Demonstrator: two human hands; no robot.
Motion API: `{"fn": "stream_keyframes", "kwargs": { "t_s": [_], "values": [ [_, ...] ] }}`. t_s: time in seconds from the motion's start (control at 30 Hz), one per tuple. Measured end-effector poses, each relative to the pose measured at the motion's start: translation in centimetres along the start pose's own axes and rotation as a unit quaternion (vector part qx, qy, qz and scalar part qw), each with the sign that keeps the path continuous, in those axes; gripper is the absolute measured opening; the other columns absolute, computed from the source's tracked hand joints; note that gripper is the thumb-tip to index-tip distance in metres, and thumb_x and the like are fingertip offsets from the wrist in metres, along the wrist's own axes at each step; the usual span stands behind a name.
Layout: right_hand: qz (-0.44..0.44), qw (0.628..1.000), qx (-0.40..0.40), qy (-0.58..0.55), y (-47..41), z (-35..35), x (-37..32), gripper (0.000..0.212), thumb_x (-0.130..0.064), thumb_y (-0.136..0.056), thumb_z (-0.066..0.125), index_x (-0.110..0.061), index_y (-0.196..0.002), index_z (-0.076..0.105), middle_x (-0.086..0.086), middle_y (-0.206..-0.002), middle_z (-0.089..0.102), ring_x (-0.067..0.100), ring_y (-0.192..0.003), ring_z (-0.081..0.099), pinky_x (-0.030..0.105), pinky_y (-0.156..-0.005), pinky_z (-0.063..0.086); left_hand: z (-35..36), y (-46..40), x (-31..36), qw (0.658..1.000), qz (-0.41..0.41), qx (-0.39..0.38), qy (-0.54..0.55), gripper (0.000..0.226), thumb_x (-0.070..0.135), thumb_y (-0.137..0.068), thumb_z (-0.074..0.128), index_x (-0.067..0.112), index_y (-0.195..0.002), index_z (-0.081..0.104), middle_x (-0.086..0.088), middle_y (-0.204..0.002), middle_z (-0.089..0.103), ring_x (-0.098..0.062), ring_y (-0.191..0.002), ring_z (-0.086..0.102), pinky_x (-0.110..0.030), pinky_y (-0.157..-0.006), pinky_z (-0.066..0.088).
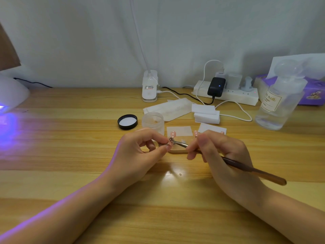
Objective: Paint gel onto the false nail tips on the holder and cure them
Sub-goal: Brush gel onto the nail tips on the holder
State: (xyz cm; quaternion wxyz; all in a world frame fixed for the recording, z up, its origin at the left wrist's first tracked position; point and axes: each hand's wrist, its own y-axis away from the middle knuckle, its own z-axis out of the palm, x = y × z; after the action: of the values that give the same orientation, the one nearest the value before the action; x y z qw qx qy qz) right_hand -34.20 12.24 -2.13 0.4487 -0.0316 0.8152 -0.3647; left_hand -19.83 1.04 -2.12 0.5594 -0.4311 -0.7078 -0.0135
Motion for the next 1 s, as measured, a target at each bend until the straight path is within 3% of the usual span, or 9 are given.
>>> {"fn": "stream_keyframes", "kwargs": {
  "t_s": [0.2, 0.37, 0.5, 0.77, 1.0],
  "values": [
    [-0.01, 0.999, -0.003, -0.052, 0.35, -0.04, -0.01, 0.053, -0.047, -0.091, 0.035, -0.013, -0.064, 0.065, -0.004, -0.054, 0.061, -0.004, -0.056, 0.055, 0.003, -0.065, 0.037, 0.05, 0.02, 0.0, 1.0, 0.002, 0.003, 0.007, 0.019, 0.021, -0.07, 0.072, 0.038, -0.066, 0.066, 0.015, -0.071, 0.063, 0.0, -0.058, 0.049, -0.008, -0.048, 0.04],
    [0.014, 0.999, 0.019, -0.049, 0.2, -0.28, 0.03, 0.038, -0.033, -0.092, 0.037, -0.015, -0.069, 0.062, -0.001, -0.067, 0.063, -0.002, -0.06, 0.056, 0.006, -0.059, 0.039, 0.09, -0.05, -0.14, 1.0, 0.011, 0.005, -0.006, 0.021, 0.019, -0.071, 0.073, 0.038, -0.069, 0.066, 0.014, -0.072, 0.063, -0.002, -0.059, 0.05, -0.008, -0.047, 0.04],
    [0.037, 0.999, -0.006, -0.039, 0.07, -0.12, -0.06, 0.039, -0.043, -0.09, 0.038, -0.019, -0.072, 0.063, -0.005, -0.066, 0.065, -0.002, -0.061, 0.057, 0.006, -0.06, 0.039, 0.09, -0.04, -0.15, 1.0, 0.007, -0.002, 0.01, 0.005, 0.033, -0.067, 0.067, 0.037, -0.068, 0.065, 0.016, -0.072, 0.063, 0.0, -0.059, 0.05, -0.009, -0.048, 0.041],
    [0.002, 0.997, 0.0, -0.072, 0.35, -0.2, -0.32, 0.044, -0.039, -0.09, 0.033, -0.017, -0.068, 0.064, -0.006, -0.056, 0.062, -0.006, -0.057, 0.056, 0.003, -0.059, 0.038, 0.08, -0.06, -0.29, 1.0, 0.006, -0.004, 0.007, 0.006, 0.031, -0.067, 0.068, 0.036, -0.07, 0.066, 0.016, -0.071, 0.062, 0.0, -0.059, 0.05, -0.008, -0.048, 0.041],
    [0.037, 0.999, -0.008, -0.039, -0.02, -0.11, 0.04, 0.038, -0.042, -0.089, 0.039, -0.019, -0.073, 0.064, -0.004, -0.066, 0.065, -0.002, -0.057, 0.055, 0.007, -0.058, 0.037, 0.11, -0.07, -0.34, 1.0, -0.002, -0.002, 0.008, 0.005, 0.031, -0.067, 0.068, 0.033, -0.071, 0.067, 0.014, -0.071, 0.062, 0.0, -0.06, 0.05, -0.008, -0.049, 0.041]
  ]
}}
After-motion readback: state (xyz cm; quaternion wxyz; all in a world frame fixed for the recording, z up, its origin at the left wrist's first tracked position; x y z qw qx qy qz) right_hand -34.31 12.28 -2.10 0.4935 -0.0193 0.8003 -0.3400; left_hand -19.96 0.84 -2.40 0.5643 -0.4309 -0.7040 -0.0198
